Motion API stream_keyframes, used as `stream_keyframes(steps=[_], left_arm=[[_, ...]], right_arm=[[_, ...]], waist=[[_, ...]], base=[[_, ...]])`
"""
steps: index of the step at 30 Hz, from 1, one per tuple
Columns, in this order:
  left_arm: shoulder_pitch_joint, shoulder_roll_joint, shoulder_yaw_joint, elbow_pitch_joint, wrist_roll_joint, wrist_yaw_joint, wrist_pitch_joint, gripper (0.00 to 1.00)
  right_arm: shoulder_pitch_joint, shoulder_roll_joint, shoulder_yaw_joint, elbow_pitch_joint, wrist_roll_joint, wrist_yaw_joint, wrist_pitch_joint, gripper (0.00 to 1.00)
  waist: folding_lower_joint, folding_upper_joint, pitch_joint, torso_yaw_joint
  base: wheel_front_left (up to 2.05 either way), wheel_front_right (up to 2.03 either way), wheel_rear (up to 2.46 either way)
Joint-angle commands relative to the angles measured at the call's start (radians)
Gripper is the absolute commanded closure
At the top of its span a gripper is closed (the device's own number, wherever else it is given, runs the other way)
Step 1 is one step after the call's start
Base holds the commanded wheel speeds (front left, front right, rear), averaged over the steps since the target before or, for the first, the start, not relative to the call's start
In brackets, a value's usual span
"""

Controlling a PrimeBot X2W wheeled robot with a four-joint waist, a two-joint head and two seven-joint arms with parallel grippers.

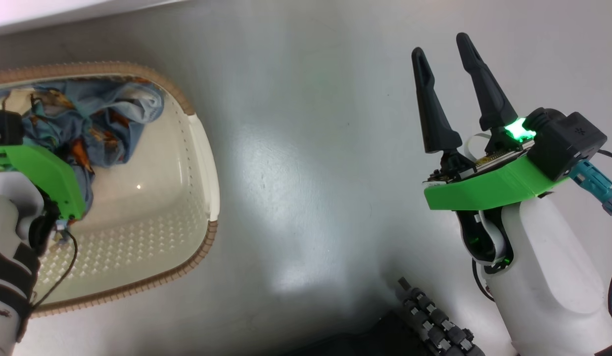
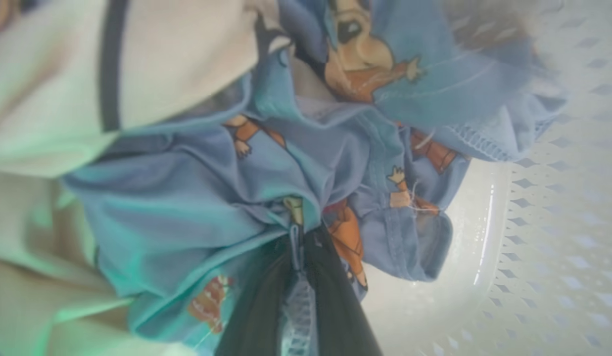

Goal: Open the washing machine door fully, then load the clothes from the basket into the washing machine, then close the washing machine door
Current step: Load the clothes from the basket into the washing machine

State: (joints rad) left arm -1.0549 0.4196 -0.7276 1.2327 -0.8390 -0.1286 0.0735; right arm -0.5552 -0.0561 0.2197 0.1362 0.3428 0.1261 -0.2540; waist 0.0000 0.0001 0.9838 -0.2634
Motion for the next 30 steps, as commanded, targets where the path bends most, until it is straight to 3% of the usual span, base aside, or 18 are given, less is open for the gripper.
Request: stream_keyframes(steps=[1, 30], left_arm=[[0.045, 0.033, 0.014, -0.010, -0.014, -0.002, -0.012, 1.00], [0.285, 0.026, -0.113, -0.215, -0.213, -0.002, -0.259, 1.00]], right_arm=[[0.027, 0.006, 0.017, -0.016, 0.002, 0.005, -0.008, 0.00], [0.078, 0.006, 0.005, 0.074, 0.016, 0.005, -0.008, 0.00]], waist=[[0.0000, -0.0001, -0.018, 0.003], [0.0000, -0.0001, -0.391, 0.063]], base=[[0.00, 0.00, 0.00], [0.00, 0.00, 0.00]])
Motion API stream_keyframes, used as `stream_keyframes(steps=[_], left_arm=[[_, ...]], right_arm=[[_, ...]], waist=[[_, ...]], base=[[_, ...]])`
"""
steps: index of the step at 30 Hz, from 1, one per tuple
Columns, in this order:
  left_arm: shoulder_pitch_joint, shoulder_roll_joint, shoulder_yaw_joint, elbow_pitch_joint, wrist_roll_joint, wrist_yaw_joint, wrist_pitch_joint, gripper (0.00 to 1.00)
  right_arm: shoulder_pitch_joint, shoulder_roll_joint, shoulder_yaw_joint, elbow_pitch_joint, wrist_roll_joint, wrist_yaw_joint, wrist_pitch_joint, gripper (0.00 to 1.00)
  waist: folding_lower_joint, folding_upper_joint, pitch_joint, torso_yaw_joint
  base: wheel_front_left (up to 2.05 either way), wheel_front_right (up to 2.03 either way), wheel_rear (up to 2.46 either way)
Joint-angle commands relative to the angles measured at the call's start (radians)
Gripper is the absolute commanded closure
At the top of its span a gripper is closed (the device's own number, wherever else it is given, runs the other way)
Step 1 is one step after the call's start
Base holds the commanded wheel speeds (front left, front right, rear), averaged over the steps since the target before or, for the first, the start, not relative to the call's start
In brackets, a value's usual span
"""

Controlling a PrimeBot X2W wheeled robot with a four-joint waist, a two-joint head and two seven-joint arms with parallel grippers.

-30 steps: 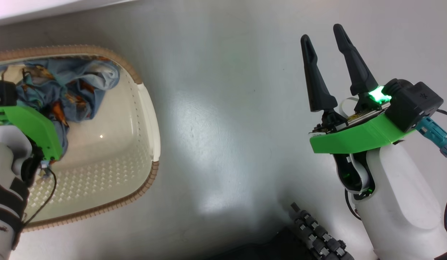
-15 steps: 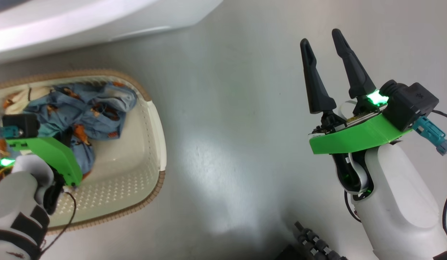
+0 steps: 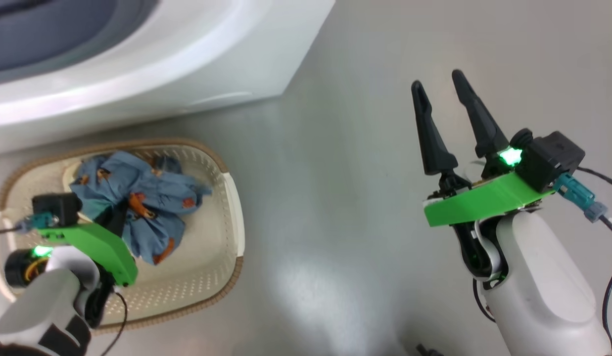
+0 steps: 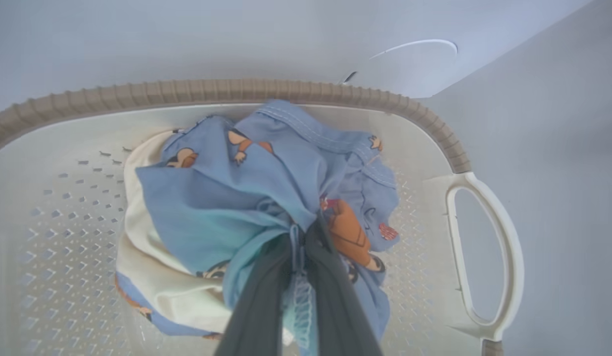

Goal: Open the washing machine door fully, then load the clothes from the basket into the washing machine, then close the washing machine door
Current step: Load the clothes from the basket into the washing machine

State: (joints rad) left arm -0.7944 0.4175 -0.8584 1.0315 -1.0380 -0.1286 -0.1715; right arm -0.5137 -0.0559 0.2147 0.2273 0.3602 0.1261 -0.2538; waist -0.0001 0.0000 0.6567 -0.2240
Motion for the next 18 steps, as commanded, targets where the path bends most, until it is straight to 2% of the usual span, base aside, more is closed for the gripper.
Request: stream_keyframes(steps=[1, 12, 18], left_arm=[[0.033, 0.026, 0.014, -0.020, -0.020, -0.002, -0.023, 1.00], [0.103, 0.003, -0.005, -0.070, -0.057, -0.002, -0.085, 1.00], [0.134, -0.006, 0.034, -0.126, -0.039, -0.002, -0.090, 1.00]], right_arm=[[0.041, 0.006, 0.009, -0.012, -0.003, 0.005, -0.008, 0.00], [0.088, 0.006, 0.001, 0.036, -0.019, 0.005, -0.008, 0.00], [0.122, 0.005, -0.012, 0.062, -0.026, 0.005, -0.008, 0.00]], waist=[[0.0001, 0.0000, -0.079, 0.027], [0.0001, 0.0000, -0.227, 0.067], [0.0001, 0.0000, -0.308, 0.094]], base=[[0.00, 0.00, 0.00], [0.00, 0.00, 0.00], [0.00, 0.00, 0.00]])
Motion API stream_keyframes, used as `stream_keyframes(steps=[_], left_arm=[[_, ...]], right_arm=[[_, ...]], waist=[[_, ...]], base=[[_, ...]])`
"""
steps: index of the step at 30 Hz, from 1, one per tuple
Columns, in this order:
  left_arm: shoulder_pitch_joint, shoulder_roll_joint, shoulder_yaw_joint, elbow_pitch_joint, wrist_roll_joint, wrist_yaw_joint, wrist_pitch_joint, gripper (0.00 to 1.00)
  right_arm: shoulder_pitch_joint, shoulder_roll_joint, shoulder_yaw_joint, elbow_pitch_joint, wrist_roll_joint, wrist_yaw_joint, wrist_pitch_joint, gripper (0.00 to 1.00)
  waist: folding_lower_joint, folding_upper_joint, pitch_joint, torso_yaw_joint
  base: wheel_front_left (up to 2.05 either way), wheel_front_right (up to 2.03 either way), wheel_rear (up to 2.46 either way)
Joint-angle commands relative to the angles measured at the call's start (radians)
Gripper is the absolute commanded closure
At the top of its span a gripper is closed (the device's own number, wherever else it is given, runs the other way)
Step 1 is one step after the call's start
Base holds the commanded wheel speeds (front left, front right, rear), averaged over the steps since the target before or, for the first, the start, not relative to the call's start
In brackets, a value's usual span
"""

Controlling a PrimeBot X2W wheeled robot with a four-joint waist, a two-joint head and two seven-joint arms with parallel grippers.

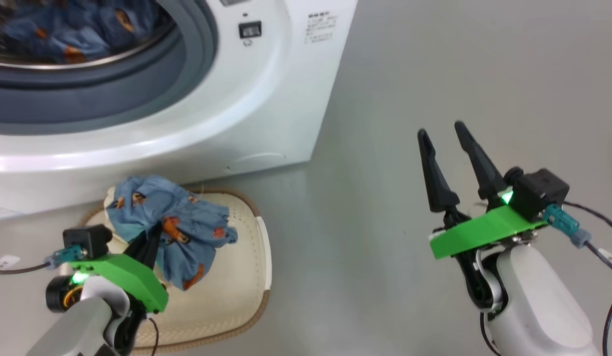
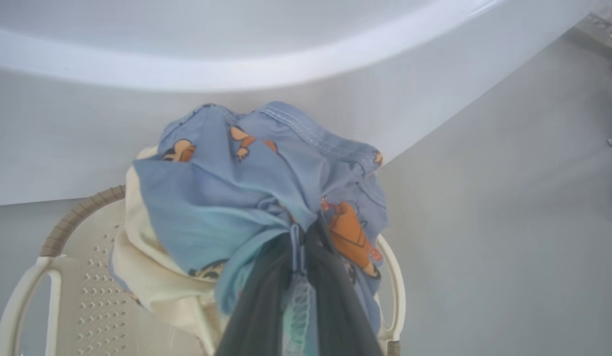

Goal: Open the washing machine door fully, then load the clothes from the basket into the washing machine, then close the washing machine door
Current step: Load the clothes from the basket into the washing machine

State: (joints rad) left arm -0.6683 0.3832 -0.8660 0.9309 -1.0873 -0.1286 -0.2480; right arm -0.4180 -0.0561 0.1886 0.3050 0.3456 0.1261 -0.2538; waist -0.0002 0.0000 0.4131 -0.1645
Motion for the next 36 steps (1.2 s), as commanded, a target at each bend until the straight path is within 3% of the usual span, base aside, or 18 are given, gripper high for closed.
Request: stream_keyframes(steps=[1, 16, 36], left_arm=[[0.013, 0.027, 0.058, -0.039, 0.021, -0.002, -0.013, 1.00], [0.162, 0.004, 0.304, -0.284, 0.225, 0.025, -0.014, 1.00], [0.370, -0.004, 0.477, -0.735, 0.426, 0.183, -0.014, 1.00]], right_arm=[[0.034, 0.004, 0.012, -0.012, -0.012, 0.005, -0.008, 0.00], [0.108, -0.035, 0.006, 0.012, 0.016, 0.005, -0.008, 0.00], [0.162, -0.080, 0.011, 0.020, 0.056, 0.005, -0.008, 0.00]], waist=[[0.0002, 0.0000, -0.078, 0.041], [0.0002, 0.0000, -0.224, 0.095], [0.0002, 0.0000, -0.334, 0.137]], base=[[0.00, 0.00, 0.00], [0.00, 0.00, 0.00], [0.00, 0.00, 0.00]])
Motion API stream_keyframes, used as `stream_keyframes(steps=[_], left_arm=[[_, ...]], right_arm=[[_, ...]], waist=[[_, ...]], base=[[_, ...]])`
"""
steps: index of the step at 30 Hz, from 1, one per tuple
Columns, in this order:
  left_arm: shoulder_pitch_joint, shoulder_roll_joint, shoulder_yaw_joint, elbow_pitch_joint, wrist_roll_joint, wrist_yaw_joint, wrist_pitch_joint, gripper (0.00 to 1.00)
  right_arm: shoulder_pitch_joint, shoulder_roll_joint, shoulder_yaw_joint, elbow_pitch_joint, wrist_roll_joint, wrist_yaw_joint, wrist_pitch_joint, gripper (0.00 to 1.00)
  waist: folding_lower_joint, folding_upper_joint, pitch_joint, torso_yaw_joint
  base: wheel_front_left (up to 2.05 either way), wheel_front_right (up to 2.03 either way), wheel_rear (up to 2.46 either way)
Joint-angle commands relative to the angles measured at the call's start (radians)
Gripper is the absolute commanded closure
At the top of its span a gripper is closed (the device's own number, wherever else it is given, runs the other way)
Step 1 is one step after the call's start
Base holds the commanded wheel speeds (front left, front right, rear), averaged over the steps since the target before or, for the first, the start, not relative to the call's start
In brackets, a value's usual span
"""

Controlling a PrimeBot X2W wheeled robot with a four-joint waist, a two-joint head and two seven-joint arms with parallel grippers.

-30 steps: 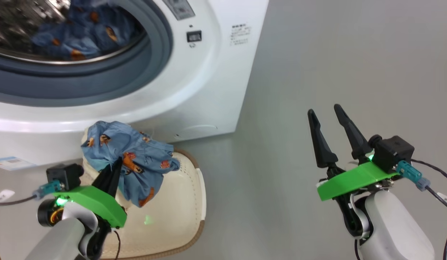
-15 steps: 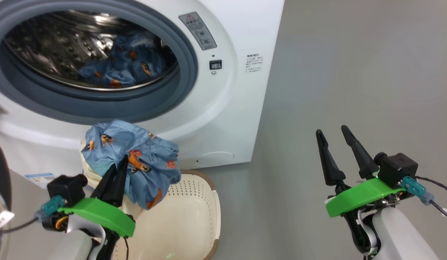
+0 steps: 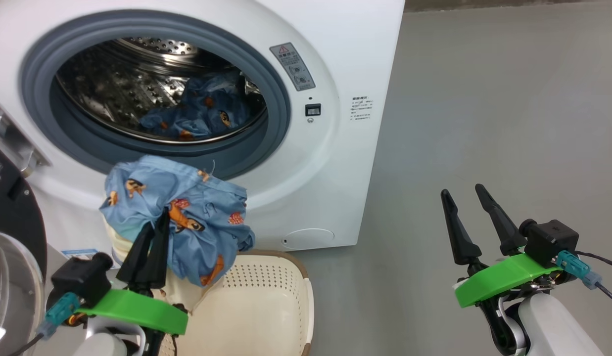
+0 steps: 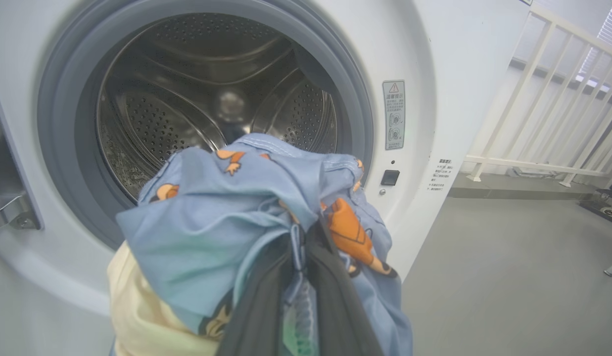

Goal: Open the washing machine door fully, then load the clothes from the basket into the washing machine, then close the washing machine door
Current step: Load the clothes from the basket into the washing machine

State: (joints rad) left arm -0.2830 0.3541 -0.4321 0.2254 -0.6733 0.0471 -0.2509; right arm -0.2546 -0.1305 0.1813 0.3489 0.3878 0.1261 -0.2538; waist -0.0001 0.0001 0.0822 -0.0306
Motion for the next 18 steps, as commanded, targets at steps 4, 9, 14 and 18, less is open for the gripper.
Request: stream_keyframes(steps=[4, 9, 14, 18], left_arm=[[0.007, 0.023, 0.056, -0.064, 0.027, 0.019, -0.011, 1.00], [0.021, 0.024, 0.065, -0.078, 0.034, 0.027, -0.011, 1.00], [0.015, 0.026, 0.067, -0.071, 0.035, 0.026, -0.011, 1.00], [-0.029, 0.027, 0.066, -0.054, 0.035, 0.016, -0.004, 1.00]], right_arm=[[0.000, -0.008, 0.023, -0.033, 0.019, 0.005, -0.008, 0.00], [0.001, -0.014, 0.029, -0.034, 0.023, 0.005, -0.008, 0.00], [-0.002, -0.019, 0.032, -0.035, 0.023, 0.005, -0.008, 0.00], [-0.008, -0.024, 0.030, -0.038, 0.020, 0.005, -0.008, 0.00]], waist=[[0.0001, -0.0001, -0.005, 0.005], [0.0001, -0.0001, -0.008, 0.004], [0.0001, -0.0001, -0.004, 0.001], [0.0001, -0.0001, 0.016, 0.002]], base=[[0.00, 0.00, 0.00], [0.00, 0.00, 0.00], [0.00, 0.00, 0.00], [0.00, 0.00, 0.00]])
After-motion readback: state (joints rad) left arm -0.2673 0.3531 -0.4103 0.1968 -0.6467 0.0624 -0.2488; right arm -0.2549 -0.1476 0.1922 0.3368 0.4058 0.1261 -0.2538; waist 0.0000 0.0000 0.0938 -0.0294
